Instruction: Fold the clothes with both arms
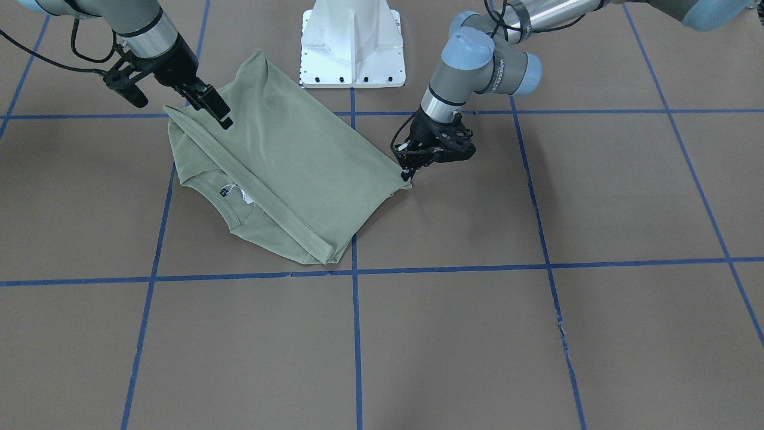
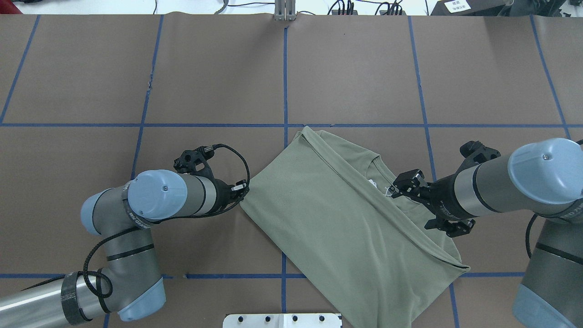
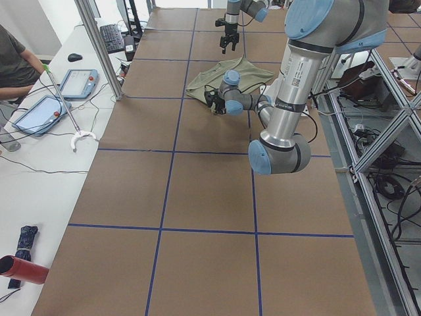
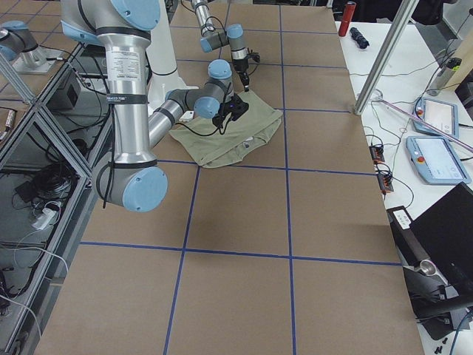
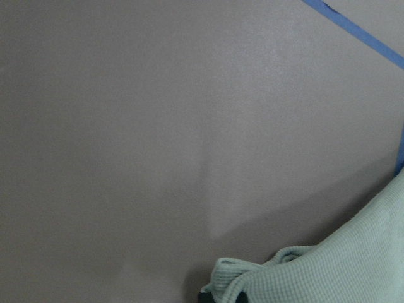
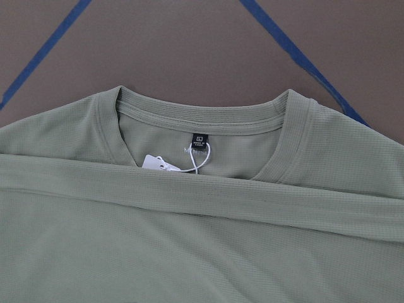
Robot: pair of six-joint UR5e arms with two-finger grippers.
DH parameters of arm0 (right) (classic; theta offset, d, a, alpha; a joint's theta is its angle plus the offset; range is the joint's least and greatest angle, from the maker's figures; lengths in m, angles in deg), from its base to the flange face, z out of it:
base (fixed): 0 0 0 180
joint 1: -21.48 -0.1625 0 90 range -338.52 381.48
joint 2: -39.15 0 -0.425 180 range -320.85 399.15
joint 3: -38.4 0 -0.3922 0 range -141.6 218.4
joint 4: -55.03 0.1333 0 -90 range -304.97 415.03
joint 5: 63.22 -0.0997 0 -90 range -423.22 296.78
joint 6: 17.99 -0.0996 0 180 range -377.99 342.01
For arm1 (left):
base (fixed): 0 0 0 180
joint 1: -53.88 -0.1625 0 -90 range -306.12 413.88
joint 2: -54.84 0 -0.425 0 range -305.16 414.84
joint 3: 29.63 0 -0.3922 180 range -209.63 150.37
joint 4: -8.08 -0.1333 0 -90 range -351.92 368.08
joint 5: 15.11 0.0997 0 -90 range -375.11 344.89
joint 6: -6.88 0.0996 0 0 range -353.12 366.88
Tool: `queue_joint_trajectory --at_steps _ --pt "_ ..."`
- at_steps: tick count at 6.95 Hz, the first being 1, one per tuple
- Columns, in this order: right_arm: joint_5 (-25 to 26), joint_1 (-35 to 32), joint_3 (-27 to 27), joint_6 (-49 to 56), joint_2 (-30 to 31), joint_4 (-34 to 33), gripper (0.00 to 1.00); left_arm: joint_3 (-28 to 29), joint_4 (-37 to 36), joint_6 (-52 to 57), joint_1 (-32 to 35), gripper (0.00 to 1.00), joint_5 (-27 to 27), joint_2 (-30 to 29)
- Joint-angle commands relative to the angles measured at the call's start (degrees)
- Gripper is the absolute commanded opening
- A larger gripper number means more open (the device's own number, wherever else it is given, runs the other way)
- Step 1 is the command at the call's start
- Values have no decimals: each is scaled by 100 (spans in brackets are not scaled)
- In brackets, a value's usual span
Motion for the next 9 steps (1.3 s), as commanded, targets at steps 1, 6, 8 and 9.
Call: queue_joint_trajectory --at_steps 1,6,8,9 --pt "0 0 -4 -28 -22 0 100 45 6 845 420 0 189 -12" --pt "70 -245 -4 -20 -14 0 100 4193 1926 1587 2109 0 146 -2405" --pt "105 -273 -56 -2 -301 0 100 4747 2255 1737 2217 0 146 -2683" --pt "279 -255 -118 -2 -521 0 100 4478 2256 1737 2243 43 128 -2614"
